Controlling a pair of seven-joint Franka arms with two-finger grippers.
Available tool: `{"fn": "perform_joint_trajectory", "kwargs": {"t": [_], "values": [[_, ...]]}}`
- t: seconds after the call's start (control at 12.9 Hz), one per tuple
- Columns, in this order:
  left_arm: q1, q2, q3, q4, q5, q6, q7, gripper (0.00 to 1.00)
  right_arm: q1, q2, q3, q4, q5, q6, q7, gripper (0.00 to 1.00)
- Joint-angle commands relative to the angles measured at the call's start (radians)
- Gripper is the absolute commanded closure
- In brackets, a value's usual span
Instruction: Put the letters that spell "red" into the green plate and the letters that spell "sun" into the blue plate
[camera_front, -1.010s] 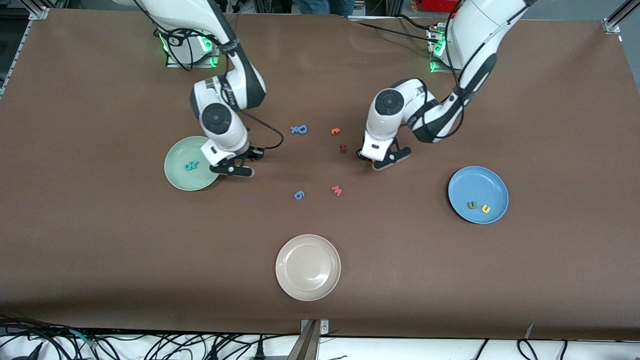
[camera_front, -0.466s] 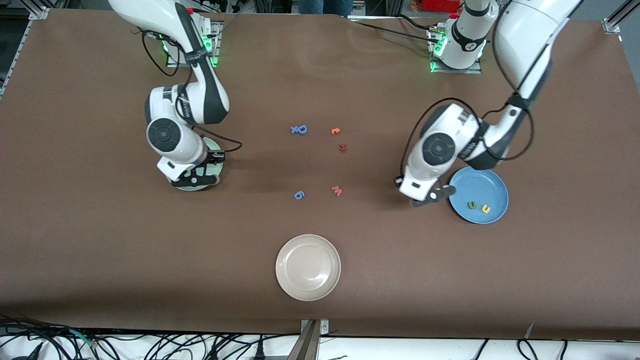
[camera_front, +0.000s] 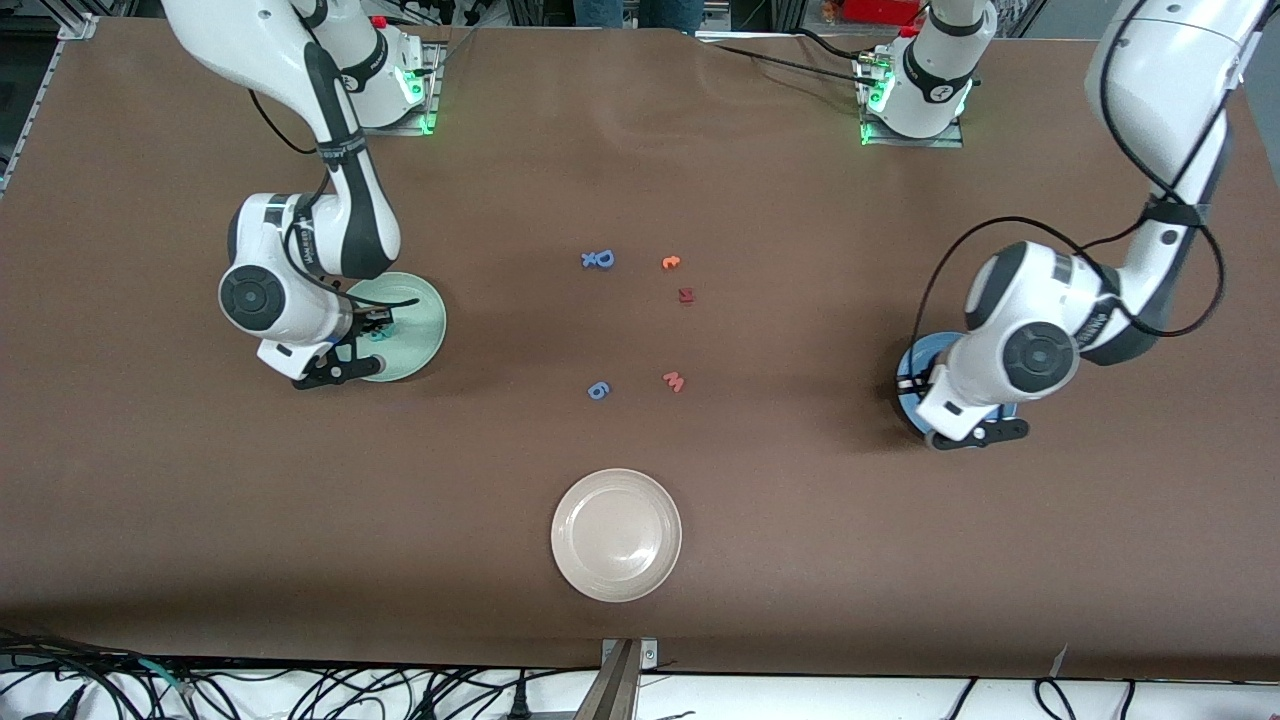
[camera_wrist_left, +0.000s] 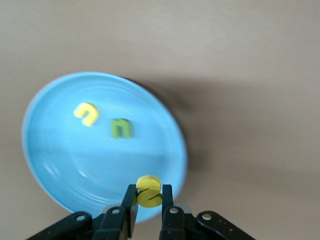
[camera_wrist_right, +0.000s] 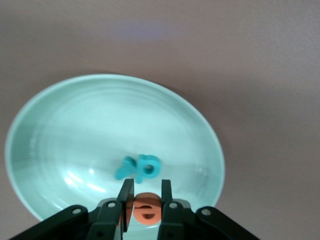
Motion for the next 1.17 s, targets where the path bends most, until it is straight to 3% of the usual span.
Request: {"fn": "perform_joint_trajectory", "kwargs": {"t": [0.0, 0.08, 0.16, 0.23, 0.31, 0.39, 0.47, 0.62, 0.78, 1.09], "values": [[0.066, 0.012, -0.004, 0.024, -0.007, -0.019, 0.145, 0.82, -0.006, 0.010, 0.006, 0.002, 0.020, -0.008, -0.037, 0.81], [0.066, 0.024, 0.016, 0.037, -0.007, -0.016, 0.156, 0.74, -0.005, 0.010, 0.007, 0.000, 0.020, -0.008, -0.037, 0.81], [0.066, 0.041, 0.028, 0.065, -0.004, -0.016, 0.158, 0.41, -0.003, 0.010, 0.018, 0.000, 0.030, -0.014, -0.032, 0.81], [0.066, 0.046, 0.028, 0.079, 0.010, -0.016, 0.155, 0.00, -0.003, 0.012, 0.024, -0.001, 0.039, -0.015, -0.035, 0.80], [0.067, 0.042, 0.030, 0.085, 0.015, -0.022, 0.153, 0.00, -0.005, 0.012, 0.024, -0.003, 0.040, -0.015, -0.043, 0.76], [0.070, 0.038, 0.030, 0.086, 0.013, -0.022, 0.153, 0.00, -0.017, 0.012, 0.023, -0.003, 0.040, -0.017, -0.065, 0.47], [0.072, 0.037, 0.030, 0.086, 0.013, -0.022, 0.152, 0.00, -0.029, 0.012, 0.023, -0.002, 0.041, -0.023, -0.070, 0.00], [0.072, 0.032, 0.030, 0.088, 0.015, -0.023, 0.153, 0.00, -0.023, -0.002, 0.026, 0.006, 0.041, -0.031, -0.061, 0.00], [0.076, 0.023, 0.030, 0.091, 0.013, -0.024, 0.153, 0.00, -0.022, -0.034, 0.021, 0.057, 0.041, -0.125, -0.034, 0.00], [0.119, 0.011, 0.024, 0.146, -0.002, -0.103, 0.215, 0.00, -0.022, -0.181, -0.008, 0.174, 0.035, -0.308, 0.080, 0.00]]}}
